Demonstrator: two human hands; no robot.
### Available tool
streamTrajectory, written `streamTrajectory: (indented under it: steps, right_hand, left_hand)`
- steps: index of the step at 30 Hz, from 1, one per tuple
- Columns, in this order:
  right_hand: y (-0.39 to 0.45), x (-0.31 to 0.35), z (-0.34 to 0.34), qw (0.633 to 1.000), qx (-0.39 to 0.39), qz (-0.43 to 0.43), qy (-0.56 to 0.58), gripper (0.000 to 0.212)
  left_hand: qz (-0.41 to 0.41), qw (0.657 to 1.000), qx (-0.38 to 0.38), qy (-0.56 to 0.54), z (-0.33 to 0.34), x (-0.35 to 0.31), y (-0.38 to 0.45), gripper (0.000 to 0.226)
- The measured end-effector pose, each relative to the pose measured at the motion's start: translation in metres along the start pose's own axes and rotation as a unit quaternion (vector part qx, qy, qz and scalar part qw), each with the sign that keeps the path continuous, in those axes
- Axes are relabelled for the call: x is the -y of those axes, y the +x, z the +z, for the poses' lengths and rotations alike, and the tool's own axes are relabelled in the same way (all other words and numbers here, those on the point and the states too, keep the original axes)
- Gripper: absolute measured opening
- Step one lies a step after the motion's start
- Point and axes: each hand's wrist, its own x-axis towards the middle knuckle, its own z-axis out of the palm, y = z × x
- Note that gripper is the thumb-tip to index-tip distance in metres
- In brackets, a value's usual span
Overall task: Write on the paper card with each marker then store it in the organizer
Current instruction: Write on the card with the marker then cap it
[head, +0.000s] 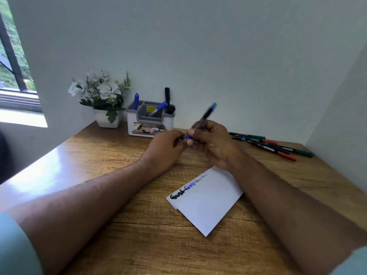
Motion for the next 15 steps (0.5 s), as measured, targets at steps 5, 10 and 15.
streamTrajectory:
  steps: [5,10,15]
  right_hand:
    - [0.003,-0.001,-0.013,0.981,0.008,0.038,-0.189,0.024]
    - [-0.007,0.029,-0.023,0.982,0.071,0.101,-0.14,0.025]
    - [-0.029,0.067,-0.059,0.993,0.045,0.087,-0.061,0.037]
  left_hand:
    - [0.06,0.997,0.034,0.044,0.002,0.003,0.003,0.021]
    - [0.082,0.992,0.096,-0.027,0.001,-0.002,0.003,0.017]
    - [-0.008,0.988,0.129,-0.09,-0.014,0.01,0.008,0.017]
